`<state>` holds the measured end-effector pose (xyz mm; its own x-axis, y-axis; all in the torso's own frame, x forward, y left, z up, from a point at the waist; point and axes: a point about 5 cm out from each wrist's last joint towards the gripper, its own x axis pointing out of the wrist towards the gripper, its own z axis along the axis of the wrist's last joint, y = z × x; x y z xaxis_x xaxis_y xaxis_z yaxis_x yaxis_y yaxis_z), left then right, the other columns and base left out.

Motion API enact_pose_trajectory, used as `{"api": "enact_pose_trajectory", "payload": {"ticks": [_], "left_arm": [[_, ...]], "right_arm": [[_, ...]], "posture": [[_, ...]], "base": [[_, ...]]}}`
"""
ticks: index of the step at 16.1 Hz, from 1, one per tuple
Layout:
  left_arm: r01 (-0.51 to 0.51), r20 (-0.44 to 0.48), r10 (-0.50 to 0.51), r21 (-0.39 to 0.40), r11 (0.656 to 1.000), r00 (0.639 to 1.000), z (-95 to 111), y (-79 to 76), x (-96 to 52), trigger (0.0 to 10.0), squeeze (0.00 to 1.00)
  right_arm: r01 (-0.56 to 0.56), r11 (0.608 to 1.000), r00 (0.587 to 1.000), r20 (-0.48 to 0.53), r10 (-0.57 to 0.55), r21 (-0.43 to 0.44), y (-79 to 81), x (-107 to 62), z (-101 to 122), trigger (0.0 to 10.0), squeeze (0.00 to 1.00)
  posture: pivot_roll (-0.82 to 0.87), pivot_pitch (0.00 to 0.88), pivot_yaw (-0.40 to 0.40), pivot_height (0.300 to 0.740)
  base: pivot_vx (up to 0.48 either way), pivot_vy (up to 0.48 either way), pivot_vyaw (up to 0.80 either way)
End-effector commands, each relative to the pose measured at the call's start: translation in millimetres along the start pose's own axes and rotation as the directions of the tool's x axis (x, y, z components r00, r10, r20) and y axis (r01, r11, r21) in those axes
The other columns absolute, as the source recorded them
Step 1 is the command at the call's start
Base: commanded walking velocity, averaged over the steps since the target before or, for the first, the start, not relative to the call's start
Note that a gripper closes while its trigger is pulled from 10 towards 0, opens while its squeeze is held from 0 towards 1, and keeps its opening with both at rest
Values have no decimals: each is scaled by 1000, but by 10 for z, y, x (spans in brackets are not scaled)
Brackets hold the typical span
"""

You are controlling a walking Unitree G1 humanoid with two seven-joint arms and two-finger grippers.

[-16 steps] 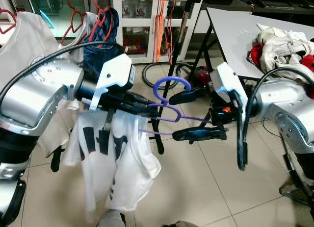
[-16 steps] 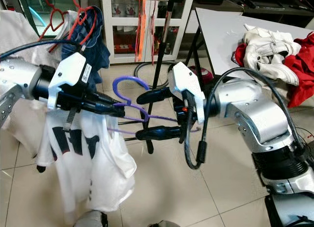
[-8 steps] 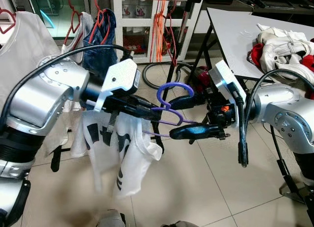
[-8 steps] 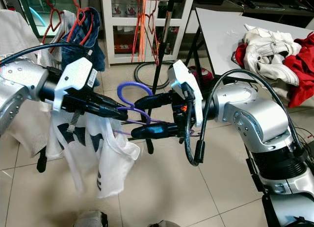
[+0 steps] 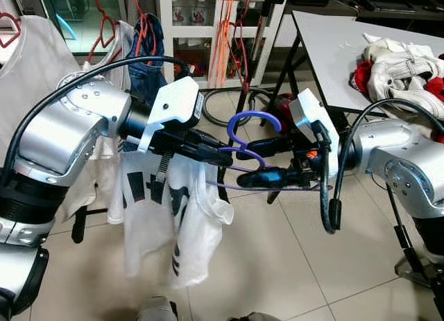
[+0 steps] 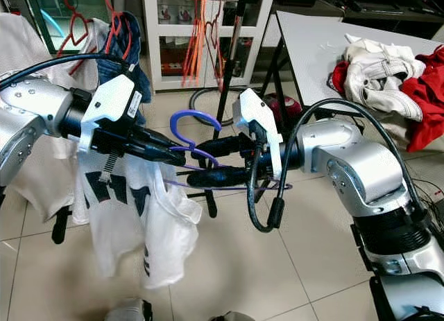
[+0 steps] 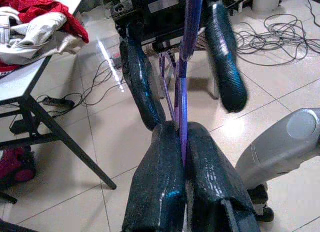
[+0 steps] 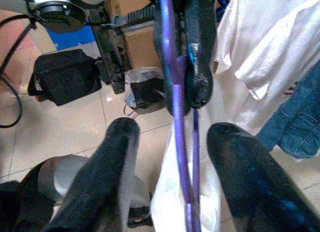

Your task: Hang hanger

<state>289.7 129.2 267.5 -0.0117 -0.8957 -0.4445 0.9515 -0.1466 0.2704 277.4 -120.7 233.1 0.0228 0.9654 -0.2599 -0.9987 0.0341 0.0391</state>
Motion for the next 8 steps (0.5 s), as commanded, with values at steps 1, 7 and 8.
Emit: {"api": "enact_pose_trajectory", "payload": {"ticks": [1,7,8], "left_arm": [[5,-8,-4,45,999,1000,80,23,-4,10000,0],[7,-33,-6,36,999,999,30,18,-25,10000,0],[7,-35,-6,35,999,999,27,16,-27,10000,0]], "right_arm": [[32,999,999,0,-33,-27,-40,-37,62,0,0],[34,999,999,4,-34,-34,-54,-58,81,0,0],[34,999,999,5,-33,-35,-53,-55,82,0,0]], "posture": [[-34,46,-140,740],[-35,43,-144,740],[-35,43,-145,740]], "base": [[0,0,0],[0,0,0],[0,0,0]]}}
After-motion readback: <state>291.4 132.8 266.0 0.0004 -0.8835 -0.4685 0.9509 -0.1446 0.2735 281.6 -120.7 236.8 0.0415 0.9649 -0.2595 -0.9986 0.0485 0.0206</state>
